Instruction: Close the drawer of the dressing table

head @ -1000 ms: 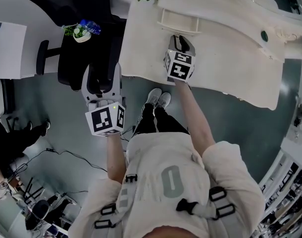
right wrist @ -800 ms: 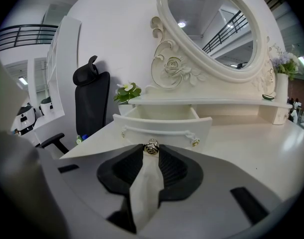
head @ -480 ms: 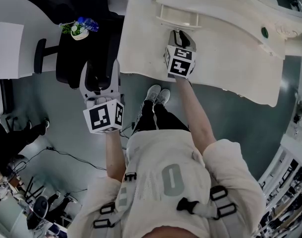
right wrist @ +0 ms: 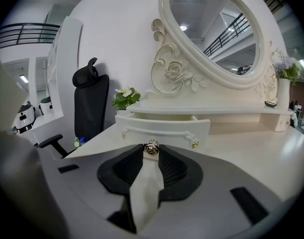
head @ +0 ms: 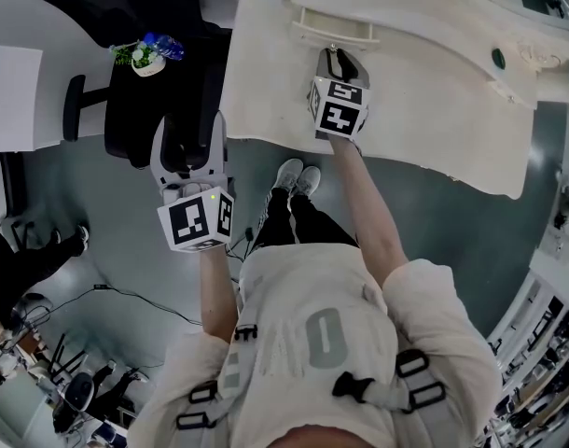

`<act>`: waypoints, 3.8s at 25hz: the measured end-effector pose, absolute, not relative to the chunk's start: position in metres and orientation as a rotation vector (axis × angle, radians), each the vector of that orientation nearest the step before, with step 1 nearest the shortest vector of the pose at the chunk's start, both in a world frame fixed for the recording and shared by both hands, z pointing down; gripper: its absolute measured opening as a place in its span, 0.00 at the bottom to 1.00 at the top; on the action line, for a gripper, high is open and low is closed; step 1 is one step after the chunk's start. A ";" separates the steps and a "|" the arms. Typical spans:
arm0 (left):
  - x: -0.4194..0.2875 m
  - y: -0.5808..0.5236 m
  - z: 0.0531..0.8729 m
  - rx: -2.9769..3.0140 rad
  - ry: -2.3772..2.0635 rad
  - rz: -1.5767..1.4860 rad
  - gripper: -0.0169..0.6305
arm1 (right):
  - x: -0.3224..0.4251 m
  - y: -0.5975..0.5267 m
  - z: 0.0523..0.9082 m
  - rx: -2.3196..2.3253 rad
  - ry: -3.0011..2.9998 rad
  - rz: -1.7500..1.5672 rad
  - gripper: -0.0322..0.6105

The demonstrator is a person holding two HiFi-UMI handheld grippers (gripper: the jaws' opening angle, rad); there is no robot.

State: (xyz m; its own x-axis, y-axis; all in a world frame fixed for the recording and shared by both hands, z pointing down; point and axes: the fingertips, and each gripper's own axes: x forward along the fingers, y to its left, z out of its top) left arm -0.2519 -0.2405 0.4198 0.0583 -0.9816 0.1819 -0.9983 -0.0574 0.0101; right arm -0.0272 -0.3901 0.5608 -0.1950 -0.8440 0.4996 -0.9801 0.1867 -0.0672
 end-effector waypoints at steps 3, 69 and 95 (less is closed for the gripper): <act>-0.252 -0.242 0.419 2.193 -2.067 0.208 0.49 | -0.027 -0.392 0.561 1.719 -2.114 0.534 0.21; -0.250 -0.279 0.442 2.186 -2.029 0.292 0.49 | -0.020 -0.461 0.570 1.727 -2.115 0.500 0.21; -0.243 -0.275 0.423 2.245 -2.018 0.223 0.49 | -0.022 -0.445 0.545 1.723 -2.172 0.471 0.23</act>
State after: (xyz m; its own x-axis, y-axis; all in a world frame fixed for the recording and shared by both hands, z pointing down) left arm -0.2435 -0.2755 0.4231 0.1032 -0.9773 0.1851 -0.9941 -0.1075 -0.0133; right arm -0.0223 -0.4446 0.5448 -0.2159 -0.8669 0.4493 -0.9751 0.2149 -0.0539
